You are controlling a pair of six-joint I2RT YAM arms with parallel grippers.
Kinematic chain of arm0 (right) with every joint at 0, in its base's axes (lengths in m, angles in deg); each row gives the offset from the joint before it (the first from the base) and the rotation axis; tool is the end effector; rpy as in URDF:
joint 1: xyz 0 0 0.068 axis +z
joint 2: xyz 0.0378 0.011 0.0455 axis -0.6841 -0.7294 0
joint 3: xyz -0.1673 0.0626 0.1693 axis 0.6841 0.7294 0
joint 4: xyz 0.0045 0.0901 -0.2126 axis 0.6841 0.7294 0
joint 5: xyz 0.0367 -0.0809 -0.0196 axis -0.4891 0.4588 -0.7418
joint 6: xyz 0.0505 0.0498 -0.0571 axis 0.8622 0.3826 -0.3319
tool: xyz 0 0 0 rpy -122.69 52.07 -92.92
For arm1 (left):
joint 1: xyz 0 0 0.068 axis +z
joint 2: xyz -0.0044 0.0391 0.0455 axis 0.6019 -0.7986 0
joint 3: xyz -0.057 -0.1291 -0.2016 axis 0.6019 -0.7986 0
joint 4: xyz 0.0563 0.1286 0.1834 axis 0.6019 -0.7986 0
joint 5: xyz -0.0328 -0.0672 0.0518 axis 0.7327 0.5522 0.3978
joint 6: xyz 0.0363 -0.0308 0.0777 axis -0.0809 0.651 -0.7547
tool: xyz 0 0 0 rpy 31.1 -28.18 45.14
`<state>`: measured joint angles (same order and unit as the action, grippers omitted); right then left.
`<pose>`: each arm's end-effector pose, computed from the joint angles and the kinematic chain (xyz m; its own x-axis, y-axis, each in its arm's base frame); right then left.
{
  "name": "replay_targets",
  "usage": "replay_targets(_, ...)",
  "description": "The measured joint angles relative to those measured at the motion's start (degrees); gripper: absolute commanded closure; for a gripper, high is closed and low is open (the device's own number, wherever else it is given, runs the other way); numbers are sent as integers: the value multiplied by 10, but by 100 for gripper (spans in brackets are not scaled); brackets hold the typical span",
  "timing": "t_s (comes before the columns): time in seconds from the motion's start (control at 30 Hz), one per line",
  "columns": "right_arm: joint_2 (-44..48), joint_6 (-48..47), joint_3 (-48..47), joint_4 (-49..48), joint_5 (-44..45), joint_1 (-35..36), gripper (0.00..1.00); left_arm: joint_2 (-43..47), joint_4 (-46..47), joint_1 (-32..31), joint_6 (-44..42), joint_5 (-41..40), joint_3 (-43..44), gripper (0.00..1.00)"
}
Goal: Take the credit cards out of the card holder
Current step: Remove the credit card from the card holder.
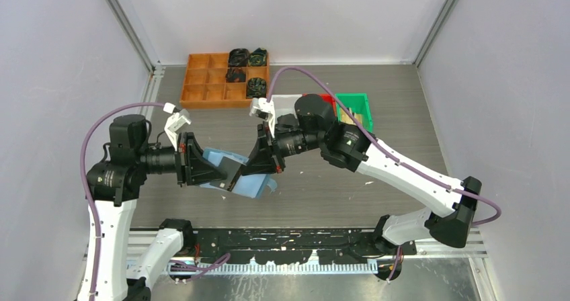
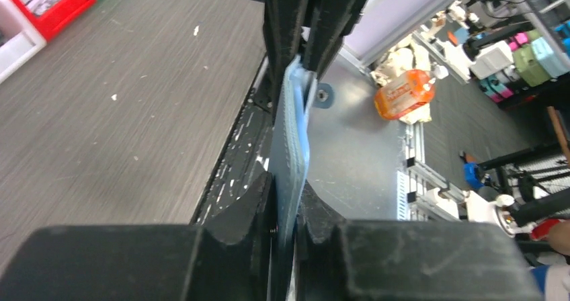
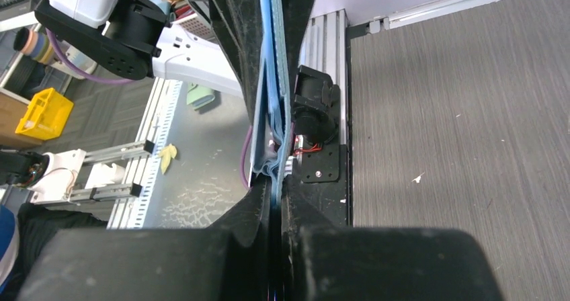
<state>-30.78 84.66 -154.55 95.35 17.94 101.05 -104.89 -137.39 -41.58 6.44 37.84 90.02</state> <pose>0.1154 0.2873 0.3812 -0.3457 -0.2324 -0.9091 -0.9190 -0.1120 0.3781 0.0925 -0.0855 0.3685 -0.5940 0.0596 -0.8023 0.7889 0.2385 -0.5664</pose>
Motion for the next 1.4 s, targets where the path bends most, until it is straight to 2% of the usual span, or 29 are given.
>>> replay_targets(0.17, 17, 22, 13, -29, -7, -14, 95, 3, 87, -2, 106, 34, -9, 99)
replay_targets(0.27, 27, 48, 28, -60, -18, -24, 76, 8, 144, -3, 171, 51, -23, 100)
replay_targets(0.4, 29, 102, 52, -120, -42, -45, 38, 15, 211, -3, 249, 59, -35, 100)
replay_targets(0.47, 29, 142, 68, -164, -53, -65, 30, 18, 239, -3, 279, 60, -37, 100)
replay_targets(0.63, 40, 277, 112, -296, -55, -148, 28, 24, 275, -3, 320, 37, -40, 100)
replay_targets(0.83, 111, 359, 111, -300, 20, -221, 20, 30, 272, -3, 319, -68, -48, 97)
replay_targets(0.97, 152, 420, 113, -333, 34, -218, 22, 36, 267, -3, 315, -148, -66, 98)
replay_targets(1.07, 148, 466, 115, -369, 33, -204, 23, 40, 264, -3, 319, -180, -89, 98)
replay_targets(1.3, 59, 491, 155, -389, 40, -102, 32, 34, 265, -3, 335, -193, -100, 98)
replay_targets(1.4, 25, 502, 175, -387, 40, -88, 35, 35, 266, -3, 339, -186, -100, 98)
